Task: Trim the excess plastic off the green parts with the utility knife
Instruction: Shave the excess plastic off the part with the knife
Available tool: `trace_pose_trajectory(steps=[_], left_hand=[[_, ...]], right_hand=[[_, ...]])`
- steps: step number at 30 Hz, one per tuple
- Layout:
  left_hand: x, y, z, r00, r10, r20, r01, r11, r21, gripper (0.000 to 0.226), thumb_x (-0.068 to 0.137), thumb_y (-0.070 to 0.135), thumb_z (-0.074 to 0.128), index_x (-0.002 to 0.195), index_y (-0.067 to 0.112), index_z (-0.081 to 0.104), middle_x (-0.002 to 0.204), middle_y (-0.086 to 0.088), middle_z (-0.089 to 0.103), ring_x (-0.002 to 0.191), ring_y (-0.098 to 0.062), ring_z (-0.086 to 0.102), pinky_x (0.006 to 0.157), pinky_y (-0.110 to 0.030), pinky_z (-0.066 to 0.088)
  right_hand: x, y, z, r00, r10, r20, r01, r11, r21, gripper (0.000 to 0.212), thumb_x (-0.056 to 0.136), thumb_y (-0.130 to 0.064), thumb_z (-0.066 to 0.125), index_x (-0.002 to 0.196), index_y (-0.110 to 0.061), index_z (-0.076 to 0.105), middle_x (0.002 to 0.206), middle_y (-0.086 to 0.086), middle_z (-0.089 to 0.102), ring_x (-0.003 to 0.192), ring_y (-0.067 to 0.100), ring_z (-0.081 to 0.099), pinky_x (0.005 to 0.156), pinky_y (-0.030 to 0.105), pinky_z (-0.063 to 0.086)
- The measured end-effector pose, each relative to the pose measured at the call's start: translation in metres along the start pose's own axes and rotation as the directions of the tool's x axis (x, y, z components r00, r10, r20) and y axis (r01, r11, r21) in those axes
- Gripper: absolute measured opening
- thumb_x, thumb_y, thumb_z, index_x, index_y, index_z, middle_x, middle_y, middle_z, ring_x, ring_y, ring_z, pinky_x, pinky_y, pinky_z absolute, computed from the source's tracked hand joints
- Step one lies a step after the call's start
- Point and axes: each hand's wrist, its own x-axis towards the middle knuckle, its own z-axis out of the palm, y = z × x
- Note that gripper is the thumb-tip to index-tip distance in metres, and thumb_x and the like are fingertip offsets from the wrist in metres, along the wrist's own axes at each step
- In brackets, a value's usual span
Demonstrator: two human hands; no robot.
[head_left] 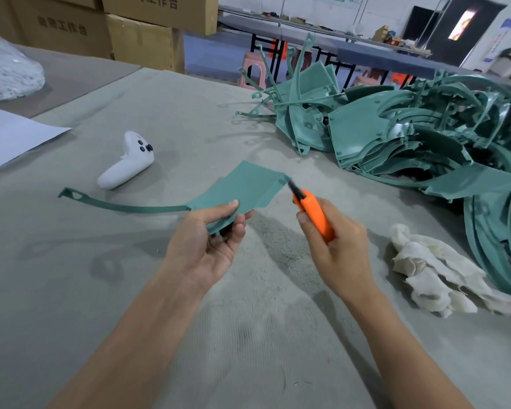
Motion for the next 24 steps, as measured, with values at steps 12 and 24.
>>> trace_pose_trajectory(steps=[12, 24], left_hand=[[-0.001, 0.001, -0.001, 1.0, -0.009, -0.027, 0.008, 1.0, -0.009, 0.008, 0.076, -0.005, 0.065, 0.069, -0.002, 0.068, 0.067, -0.019, 0.068, 0.043, -0.009, 0.057, 0.042, -0.015, 0.048], [0.0, 0.001, 0.003, 1.0, 0.008, 0.001, -0.008, 0.998, -0.067, 0.004, 0.079, -0.004, 0.062, 0.081, -0.001, 0.064, 0.067, -0.016, 0.069, 0.043, -0.007, 0.057, 0.043, -0.014, 0.048]], right_hand=[[-0.007, -0.002, 0.0, 0.998, -0.014, 0.057, 0.016, 1.0, -0.019, 0.025, 0.096, -0.017, 0.058, 0.119, -0.01, 0.064, 0.073, -0.023, 0.048, 0.057, -0.004, 0.045, 0.057, 0.007, 0.031], [-0.012, -0.004, 0.009, 0.993, -0.051, 0.106, 0.062, 0.993, -0.098, 0.03, 0.094, -0.018, 0.061, 0.123, -0.01, 0.065, 0.094, 0.0, 0.07, 0.064, 0.02, 0.062, 0.055, 0.039, 0.052]])
